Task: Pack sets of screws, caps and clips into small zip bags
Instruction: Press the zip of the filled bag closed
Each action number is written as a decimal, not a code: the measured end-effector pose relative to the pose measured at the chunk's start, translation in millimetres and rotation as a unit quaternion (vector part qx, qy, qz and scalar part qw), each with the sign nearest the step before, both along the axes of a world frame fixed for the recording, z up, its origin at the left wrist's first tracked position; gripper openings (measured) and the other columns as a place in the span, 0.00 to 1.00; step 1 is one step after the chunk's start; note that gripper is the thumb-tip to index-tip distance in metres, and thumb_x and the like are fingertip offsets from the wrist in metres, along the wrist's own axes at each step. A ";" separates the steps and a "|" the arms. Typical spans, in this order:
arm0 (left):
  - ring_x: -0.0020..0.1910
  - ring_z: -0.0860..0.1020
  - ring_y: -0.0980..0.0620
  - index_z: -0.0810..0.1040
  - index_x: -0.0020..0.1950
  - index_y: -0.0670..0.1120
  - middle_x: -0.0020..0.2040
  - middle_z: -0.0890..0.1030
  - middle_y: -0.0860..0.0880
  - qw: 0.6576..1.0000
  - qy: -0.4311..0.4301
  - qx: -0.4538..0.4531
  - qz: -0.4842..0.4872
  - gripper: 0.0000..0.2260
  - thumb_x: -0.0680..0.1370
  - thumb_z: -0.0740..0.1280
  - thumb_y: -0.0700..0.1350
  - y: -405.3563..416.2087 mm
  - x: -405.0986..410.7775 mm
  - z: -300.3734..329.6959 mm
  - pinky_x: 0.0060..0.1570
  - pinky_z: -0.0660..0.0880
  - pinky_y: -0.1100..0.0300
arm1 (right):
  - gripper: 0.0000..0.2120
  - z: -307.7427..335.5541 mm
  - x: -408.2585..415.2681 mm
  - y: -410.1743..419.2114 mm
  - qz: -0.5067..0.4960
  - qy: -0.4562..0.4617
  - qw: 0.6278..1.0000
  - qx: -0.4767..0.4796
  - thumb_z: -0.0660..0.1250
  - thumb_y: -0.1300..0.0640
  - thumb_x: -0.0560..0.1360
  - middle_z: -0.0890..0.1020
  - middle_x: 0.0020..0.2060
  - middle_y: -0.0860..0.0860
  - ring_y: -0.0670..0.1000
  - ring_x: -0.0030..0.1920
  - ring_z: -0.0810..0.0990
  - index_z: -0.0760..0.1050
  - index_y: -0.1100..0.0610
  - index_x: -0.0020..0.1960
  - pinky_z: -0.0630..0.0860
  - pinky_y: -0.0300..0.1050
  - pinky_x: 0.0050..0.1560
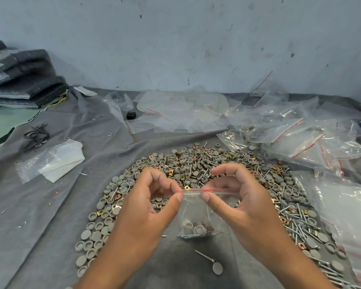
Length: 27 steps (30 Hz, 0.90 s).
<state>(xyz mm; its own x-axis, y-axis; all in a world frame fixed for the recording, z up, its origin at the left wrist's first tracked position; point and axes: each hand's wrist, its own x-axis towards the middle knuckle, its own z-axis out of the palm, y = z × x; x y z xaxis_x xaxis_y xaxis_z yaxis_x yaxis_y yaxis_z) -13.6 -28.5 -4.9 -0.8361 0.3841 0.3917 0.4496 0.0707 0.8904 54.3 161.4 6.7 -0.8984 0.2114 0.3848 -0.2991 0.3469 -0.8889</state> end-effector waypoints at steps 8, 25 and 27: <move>0.52 0.83 0.47 0.75 0.55 0.59 0.50 0.85 0.50 1.000 0.010 0.028 -0.006 0.16 0.71 0.76 0.52 8.9 6.3 1.1 0.53 0.76 0.49 | 0.16 1.3 2.3 -5.1 0.005 0.027 1.000 0.010 0.77 0.53 0.73 0.86 0.45 0.43 0.45 0.47 0.85 0.73 0.42 0.53 0.76 0.30 0.45; 0.48 0.82 0.53 0.73 0.46 0.61 0.49 0.84 0.50 0.999 -0.013 0.043 0.015 0.09 0.72 0.73 0.53 0.1 -1.3 1.5 0.48 0.77 0.60 | 0.17 13.3 1.8 27.3 0.012 -0.024 0.998 0.059 0.73 0.44 0.70 0.86 0.46 0.45 0.47 0.44 0.83 0.72 0.37 0.57 0.77 0.40 0.43; 0.51 0.82 0.51 0.74 0.48 0.60 0.50 0.84 0.50 0.999 -0.015 0.041 0.007 0.10 0.72 0.73 0.52 1.4 -0.7 0.9 0.51 0.76 0.63 | 0.17 11.3 1.6 26.8 0.005 -0.019 0.998 0.058 0.73 0.45 0.71 0.86 0.45 0.45 0.46 0.42 0.83 0.72 0.37 0.56 0.76 0.39 0.43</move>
<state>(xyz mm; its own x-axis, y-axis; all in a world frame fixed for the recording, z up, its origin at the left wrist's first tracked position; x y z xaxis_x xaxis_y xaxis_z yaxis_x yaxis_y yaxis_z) -14.3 -27.1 -4.0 -0.8530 0.3400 0.3961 0.4219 0.0024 0.9066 55.9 188.2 18.1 -0.9147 0.1577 0.3721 -0.2707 0.4445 -0.8539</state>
